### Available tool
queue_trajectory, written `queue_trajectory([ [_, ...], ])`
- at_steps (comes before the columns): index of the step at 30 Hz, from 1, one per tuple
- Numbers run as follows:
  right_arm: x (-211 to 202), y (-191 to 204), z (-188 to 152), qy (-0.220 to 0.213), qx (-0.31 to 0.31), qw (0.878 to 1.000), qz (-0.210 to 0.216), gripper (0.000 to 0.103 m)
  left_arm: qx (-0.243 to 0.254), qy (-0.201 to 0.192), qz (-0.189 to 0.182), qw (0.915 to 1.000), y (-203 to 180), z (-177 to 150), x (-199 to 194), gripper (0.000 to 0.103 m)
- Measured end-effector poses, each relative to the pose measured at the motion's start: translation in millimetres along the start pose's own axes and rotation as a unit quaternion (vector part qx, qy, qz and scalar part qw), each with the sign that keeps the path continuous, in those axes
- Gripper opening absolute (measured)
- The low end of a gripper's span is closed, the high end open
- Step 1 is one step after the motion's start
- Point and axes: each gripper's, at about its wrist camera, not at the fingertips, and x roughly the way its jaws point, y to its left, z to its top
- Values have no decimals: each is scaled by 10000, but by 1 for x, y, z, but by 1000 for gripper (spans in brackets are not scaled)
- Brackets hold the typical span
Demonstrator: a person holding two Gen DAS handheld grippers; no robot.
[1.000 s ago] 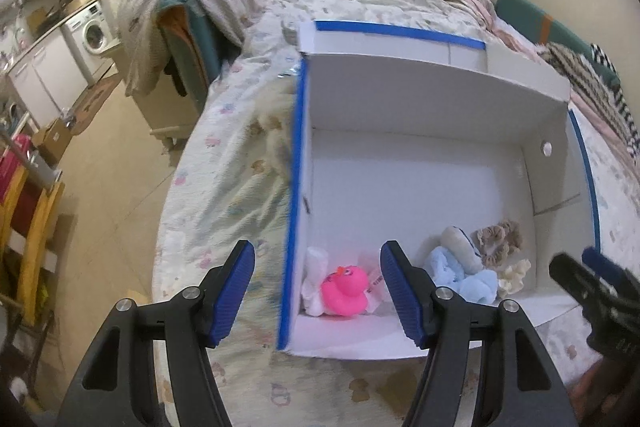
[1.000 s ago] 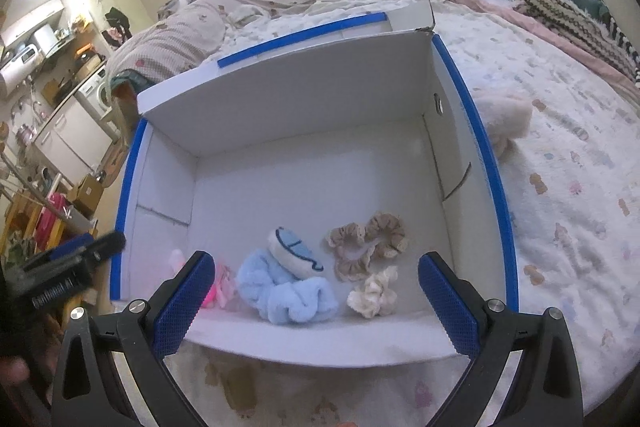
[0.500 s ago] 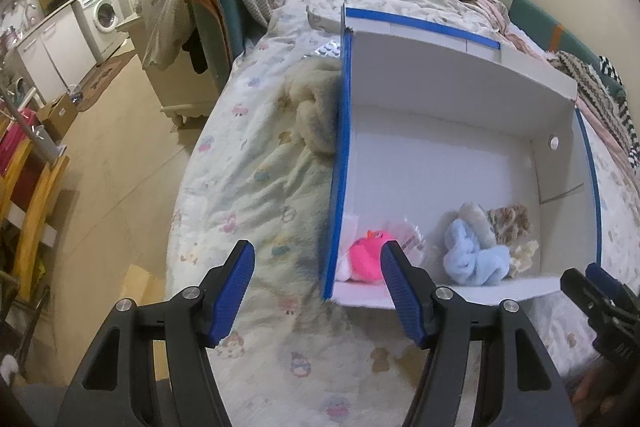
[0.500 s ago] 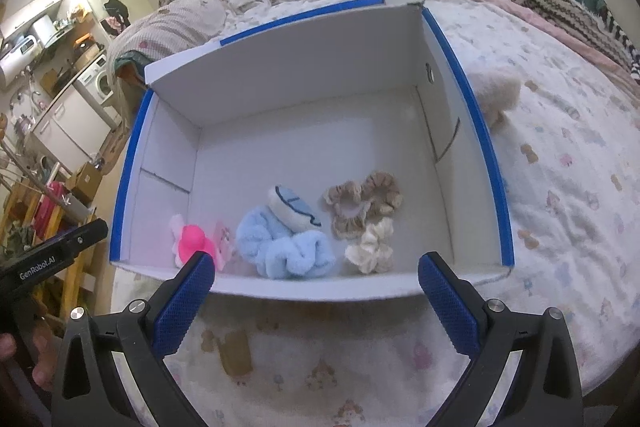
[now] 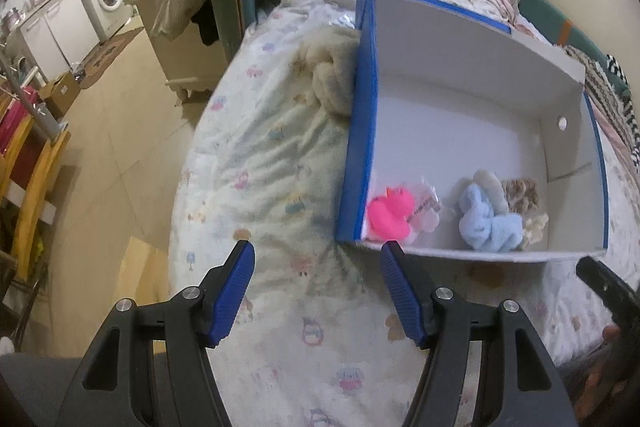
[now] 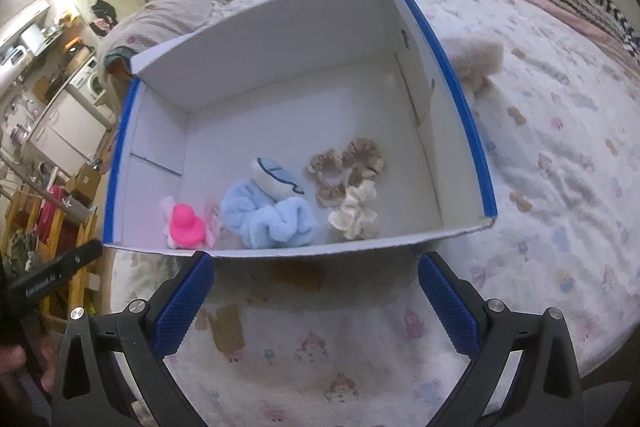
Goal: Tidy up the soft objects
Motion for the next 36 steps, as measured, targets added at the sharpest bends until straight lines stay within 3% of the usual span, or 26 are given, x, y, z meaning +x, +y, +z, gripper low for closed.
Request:
queue_trajectory([
  [8, 24, -4, -4, 519, 240, 9984, -5, 103, 378, 970, -545, 9931, -43, -36, 36, 62],
  [12, 32, -7, -6, 699, 330, 9970, -40, 103, 558, 1241, -697, 9882, -69, -49, 49, 62],
  [19, 43, -8, -7, 866, 280, 9957, -161, 103, 742, 1704, -615, 9807, -105, -65, 83, 62],
  [21, 45, -8, -7, 875, 307, 9956, -135, 103, 674, 1816, -618, 9791, -108, -67, 92, 50],
  [22, 47, -6, -6, 887, 315, 9955, -116, 103, 611, 1899, -625, 9779, -107, -68, 97, 36],
  [24, 51, -4, -6, 910, 307, 9953, -74, 103, 561, 2016, -664, 9756, -108, -69, 103, 30],
  [26, 54, 1, -5, 940, 259, 9952, -81, 103, 593, 2182, -838, 9705, -111, -69, 106, 11],
  [27, 57, 4, -5, 969, 216, 9950, -91, 103, 557, 2337, -990, 9657, -112, -69, 108, 11],
  [31, 78, 19, -10, 1219, -86, 9923, -179, 103, 494, 2301, -1007, 9667, -104, -64, 107, 10],
  [36, 105, 29, -11, 1427, -228, 9890, -302, 103, 634, 1892, -689, 9775, -94, -60, 84, 10],
])
